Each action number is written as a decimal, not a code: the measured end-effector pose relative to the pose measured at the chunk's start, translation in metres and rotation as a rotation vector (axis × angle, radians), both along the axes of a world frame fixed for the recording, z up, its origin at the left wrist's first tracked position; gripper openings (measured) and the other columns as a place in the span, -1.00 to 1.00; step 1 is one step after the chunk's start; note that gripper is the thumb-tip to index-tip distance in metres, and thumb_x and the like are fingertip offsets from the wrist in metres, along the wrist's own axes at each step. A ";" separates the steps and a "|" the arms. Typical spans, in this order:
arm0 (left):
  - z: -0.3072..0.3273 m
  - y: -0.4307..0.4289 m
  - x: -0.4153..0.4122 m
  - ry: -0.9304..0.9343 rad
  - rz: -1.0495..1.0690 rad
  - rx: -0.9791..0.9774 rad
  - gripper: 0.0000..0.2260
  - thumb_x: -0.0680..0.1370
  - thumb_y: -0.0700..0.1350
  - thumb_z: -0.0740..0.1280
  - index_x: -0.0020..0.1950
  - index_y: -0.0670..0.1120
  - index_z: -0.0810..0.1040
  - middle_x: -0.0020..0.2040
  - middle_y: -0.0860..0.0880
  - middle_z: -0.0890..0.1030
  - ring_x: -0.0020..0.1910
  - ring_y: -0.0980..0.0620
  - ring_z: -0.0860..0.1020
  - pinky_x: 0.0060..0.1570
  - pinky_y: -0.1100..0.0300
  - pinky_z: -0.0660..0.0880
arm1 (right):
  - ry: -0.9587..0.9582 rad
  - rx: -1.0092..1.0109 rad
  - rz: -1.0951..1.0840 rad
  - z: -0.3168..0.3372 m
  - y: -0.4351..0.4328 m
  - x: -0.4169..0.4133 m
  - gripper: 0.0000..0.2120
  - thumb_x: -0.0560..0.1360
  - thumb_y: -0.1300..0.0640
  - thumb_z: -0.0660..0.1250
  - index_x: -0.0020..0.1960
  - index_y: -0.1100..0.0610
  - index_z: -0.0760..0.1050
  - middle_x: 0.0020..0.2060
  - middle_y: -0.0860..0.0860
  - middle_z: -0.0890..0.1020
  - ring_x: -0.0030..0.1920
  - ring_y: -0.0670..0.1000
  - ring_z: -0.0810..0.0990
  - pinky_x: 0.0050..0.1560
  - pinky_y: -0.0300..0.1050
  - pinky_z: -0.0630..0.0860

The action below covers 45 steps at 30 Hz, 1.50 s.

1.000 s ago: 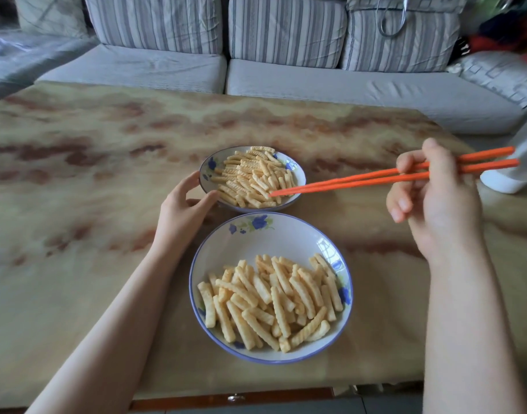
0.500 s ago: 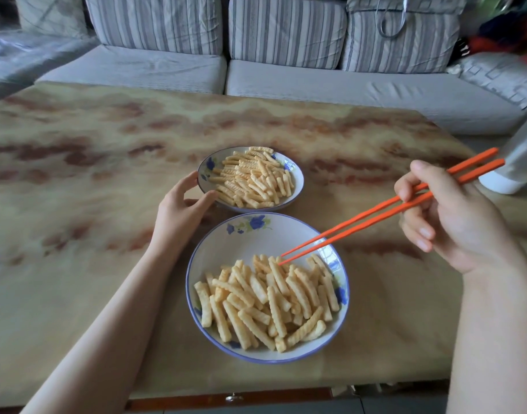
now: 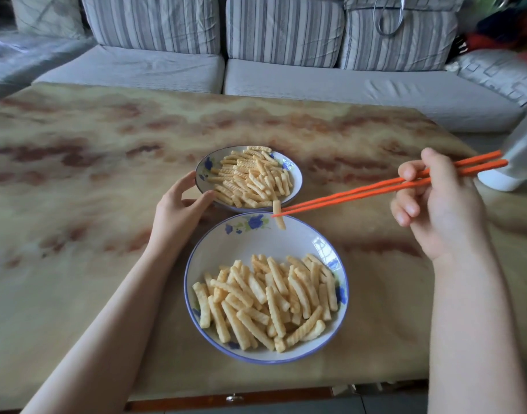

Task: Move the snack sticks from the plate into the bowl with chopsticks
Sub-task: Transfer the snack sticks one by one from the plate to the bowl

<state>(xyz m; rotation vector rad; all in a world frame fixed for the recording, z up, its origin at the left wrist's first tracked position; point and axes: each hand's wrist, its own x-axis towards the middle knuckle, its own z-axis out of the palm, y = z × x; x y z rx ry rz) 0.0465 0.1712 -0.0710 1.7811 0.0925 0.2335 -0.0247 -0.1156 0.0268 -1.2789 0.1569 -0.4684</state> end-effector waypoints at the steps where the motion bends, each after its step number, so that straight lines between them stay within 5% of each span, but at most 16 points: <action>1: 0.000 0.000 0.000 0.000 -0.001 0.000 -0.60 0.54 -0.09 0.41 0.38 0.07 0.50 -0.07 0.02 0.71 -0.21 0.03 0.68 -0.09 0.21 0.61 | -0.017 0.024 -0.029 0.000 0.002 0.002 -0.66 0.65 0.15 0.07 -0.30 0.14 0.32 -0.45 -0.09 0.49 -0.66 -0.09 0.25 -0.59 -0.32 0.22; 10: -0.001 0.000 0.000 0.001 -0.002 -0.007 -0.61 0.54 -0.09 0.40 0.37 0.07 0.51 -0.12 0.04 0.71 -0.20 0.01 0.69 -0.02 0.09 0.62 | -0.046 -0.055 -0.268 -0.012 0.032 0.018 -0.60 0.65 0.10 0.04 -0.33 0.14 0.37 -0.68 -0.06 0.42 -0.69 -0.05 0.37 -0.51 -0.14 0.24; 15: -0.001 0.000 0.000 -0.011 -0.005 0.009 -0.60 0.55 -0.10 0.40 0.38 0.05 0.50 -0.09 0.17 0.68 -0.23 0.09 0.68 -0.15 0.27 0.59 | -0.044 -0.188 -0.193 -0.022 0.035 0.026 -0.58 0.66 0.07 0.04 -0.32 0.16 0.40 -0.69 0.00 0.39 -0.68 0.01 0.41 -0.57 -0.23 0.20; 22: -0.002 0.001 0.001 -0.026 -0.008 0.008 -0.59 0.54 -0.09 0.41 0.39 0.05 0.49 0.03 0.10 0.69 -0.17 0.07 0.69 -0.06 0.17 0.60 | -0.103 -0.175 -0.119 -0.005 0.023 0.010 -0.57 0.66 0.07 0.05 -0.34 0.14 0.40 -0.68 0.00 0.37 -0.69 0.01 0.34 -0.56 -0.23 0.16; 26: -0.002 0.001 0.001 -0.029 -0.006 -0.001 -0.59 0.54 -0.10 0.41 0.39 0.03 0.49 0.02 0.13 0.67 -0.25 0.17 0.67 -0.25 0.41 0.53 | -0.113 -0.179 0.046 0.006 0.012 -0.004 -0.47 0.65 0.09 0.08 -0.47 0.05 0.46 -0.54 -0.01 0.43 -0.69 -0.03 0.28 -0.59 -0.25 0.14; 34: -0.001 0.000 0.001 -0.020 -0.003 -0.001 -0.59 0.54 -0.08 0.41 0.39 0.06 0.50 0.03 0.10 0.69 -0.21 0.08 0.68 -0.21 0.34 0.57 | -0.024 -0.435 0.141 0.016 -0.004 -0.021 -0.51 0.65 0.05 0.10 -0.44 0.08 0.45 -0.34 0.49 0.29 -0.69 0.02 0.22 -0.65 -0.27 0.21; 41: -0.002 0.001 0.002 -0.002 0.003 -0.004 -0.60 0.54 -0.07 0.42 0.37 0.07 0.50 -0.01 0.02 0.71 -0.24 0.08 0.68 -0.17 0.28 0.60 | 0.049 -0.492 0.217 0.011 -0.010 -0.021 -0.53 0.64 0.03 0.10 -0.41 0.09 0.45 -0.37 0.50 0.30 -0.70 0.04 0.21 -0.66 -0.26 0.21; 45: -0.002 0.001 0.002 -0.005 0.006 0.003 -0.60 0.54 -0.07 0.42 0.37 0.07 0.51 -0.04 0.04 0.71 -0.27 0.11 0.67 -0.08 0.20 0.61 | 0.044 -0.451 0.156 0.007 -0.008 -0.016 -0.58 0.65 0.06 0.10 -0.34 0.21 0.36 -0.40 0.28 0.35 -0.69 -0.01 0.22 -0.67 -0.25 0.21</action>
